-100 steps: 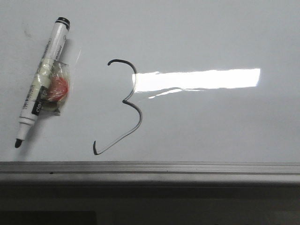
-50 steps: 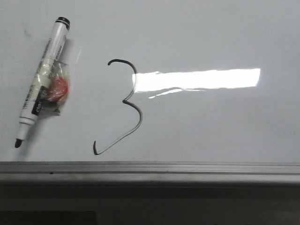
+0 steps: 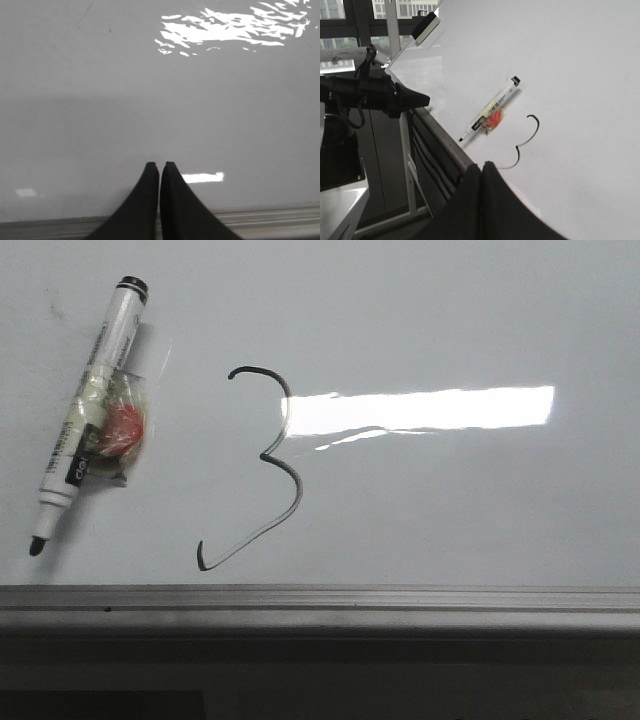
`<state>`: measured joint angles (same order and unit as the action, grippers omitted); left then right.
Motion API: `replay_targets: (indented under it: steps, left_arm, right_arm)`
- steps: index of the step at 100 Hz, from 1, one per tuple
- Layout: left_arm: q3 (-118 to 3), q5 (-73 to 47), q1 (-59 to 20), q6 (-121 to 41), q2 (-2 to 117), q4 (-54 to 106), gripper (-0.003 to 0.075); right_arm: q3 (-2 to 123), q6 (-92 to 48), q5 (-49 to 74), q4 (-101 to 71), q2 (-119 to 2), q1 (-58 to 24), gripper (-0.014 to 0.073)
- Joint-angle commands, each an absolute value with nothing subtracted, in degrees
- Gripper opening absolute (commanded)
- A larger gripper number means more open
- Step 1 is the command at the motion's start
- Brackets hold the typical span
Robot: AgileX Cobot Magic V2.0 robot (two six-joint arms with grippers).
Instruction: Write number 3 on whiteboard
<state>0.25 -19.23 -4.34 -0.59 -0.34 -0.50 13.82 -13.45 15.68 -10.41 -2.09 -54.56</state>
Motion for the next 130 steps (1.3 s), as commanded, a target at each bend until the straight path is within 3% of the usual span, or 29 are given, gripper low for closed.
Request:
replay_targets:
  steps: [1, 19, 50, 64, 94, 115, 130]
  left_arm:
    - [2.2, -16.3, -4.2, 0.0, -1.7, 0.0, -0.0020]
    - [2.2, -16.3, -4.2, 0.0, -1.7, 0.0, -0.0020]
    - [2.2, -16.3, -4.2, 0.0, -1.7, 0.0, -0.0020]
    - [2.2, -16.3, -4.2, 0.0, -1.7, 0.0, -0.0020]
    - [2.2, -16.2, -4.2, 0.0, -1.7, 0.0, -0.0020]
    - [2.2, -16.2, -4.2, 0.0, -1.7, 0.0, -0.0020]
    - [2.2, -16.2, -4.2, 0.0, -1.7, 0.0, -0.0020]
  right_arm:
    - [15.3, -13.7, 7.2, -9.6, -2.7, -54.2, -0.0051]
    - [14.8, -13.7, 2.9, -6.0, -2.7, -48.6, -0.0051]
    - [9.5, -12.6, -4.3, -8.8, -2.7, -16.6, -0.0051]
    - [6.5, -9.5, -4.3, -8.9, -2.4, -7.6, -0.0051]
    - [-1.9, 2.0, 3.9, 0.0, 1.5, 2.3, -0.0051]
    - [-2.0, 2.0, 18.1, 2.0, 1.5, 2.8, -0.0051]
    - [-2.0, 1.8, 18.1, 2.2, 1.5, 2.8, -0.0051]
